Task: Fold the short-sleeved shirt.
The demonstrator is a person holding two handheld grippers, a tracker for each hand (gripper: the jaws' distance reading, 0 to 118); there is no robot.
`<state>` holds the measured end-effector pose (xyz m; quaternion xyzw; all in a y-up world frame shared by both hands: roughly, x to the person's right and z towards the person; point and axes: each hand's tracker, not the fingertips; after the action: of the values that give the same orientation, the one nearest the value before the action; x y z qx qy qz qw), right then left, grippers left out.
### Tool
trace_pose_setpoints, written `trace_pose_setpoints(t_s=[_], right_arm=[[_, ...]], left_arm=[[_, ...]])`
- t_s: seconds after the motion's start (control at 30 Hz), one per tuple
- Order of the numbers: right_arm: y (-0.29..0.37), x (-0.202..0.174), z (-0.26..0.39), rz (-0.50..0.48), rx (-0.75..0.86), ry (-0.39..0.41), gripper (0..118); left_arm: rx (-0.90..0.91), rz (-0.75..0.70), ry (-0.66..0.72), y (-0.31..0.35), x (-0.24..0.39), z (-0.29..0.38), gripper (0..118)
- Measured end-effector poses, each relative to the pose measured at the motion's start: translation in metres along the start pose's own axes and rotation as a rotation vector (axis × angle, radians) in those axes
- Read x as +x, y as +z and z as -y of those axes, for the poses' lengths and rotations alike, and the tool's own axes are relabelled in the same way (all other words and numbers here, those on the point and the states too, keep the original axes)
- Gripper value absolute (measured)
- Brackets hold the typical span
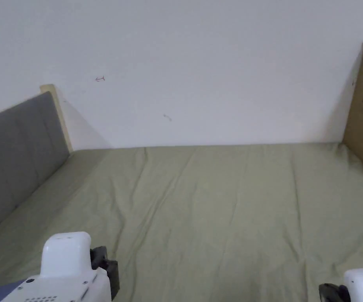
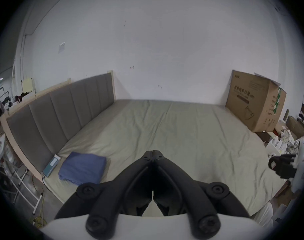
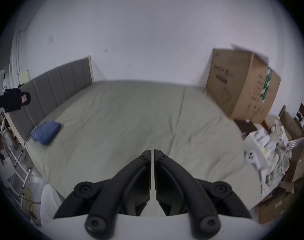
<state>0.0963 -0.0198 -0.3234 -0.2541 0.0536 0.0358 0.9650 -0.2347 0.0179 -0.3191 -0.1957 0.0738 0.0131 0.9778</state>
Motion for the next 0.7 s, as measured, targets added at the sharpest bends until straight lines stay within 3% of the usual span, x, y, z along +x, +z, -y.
trace_pose_setpoints(t_s=[0.13,0.2,0.23,0.3,0.37,0.4,0.5,0.7], right_arm=[[0.025,-0.002,-0.019,0.053,0.133,-0.030,6],[0.037,-0.002,-0.026,0.067,0.209,-0.024,22],[0.042,-0.002,-0.029,0.087,0.236,-0.018,36],[0.050,-0.004,-0.034,0.108,0.281,-0.011,73],[0.056,-0.004,-0.038,0.114,0.300,-0.004,91],[0.057,-0.005,-0.039,0.116,0.307,-0.003,92],[0.065,-0.008,-0.040,0.150,0.357,-0.003,109],[0.069,-0.010,-0.043,0.138,0.394,-0.011,116]], left_arm=[[0.107,-0.006,-0.055,0.026,0.025,-0.006,0],[0.158,0.006,-0.048,0.039,0.032,-0.010,12],[0.179,0.019,-0.032,0.044,0.034,-0.012,23],[0.218,0.047,-0.035,0.054,0.037,-0.016,63],[0.208,0.055,-0.040,0.058,0.039,-0.021,102],[0.208,0.060,-0.038,0.059,0.040,-0.022,109],[0.235,0.078,-0.011,0.066,0.042,-0.023,109],[0.176,0.061,-0.011,0.064,0.050,-0.026,109]])
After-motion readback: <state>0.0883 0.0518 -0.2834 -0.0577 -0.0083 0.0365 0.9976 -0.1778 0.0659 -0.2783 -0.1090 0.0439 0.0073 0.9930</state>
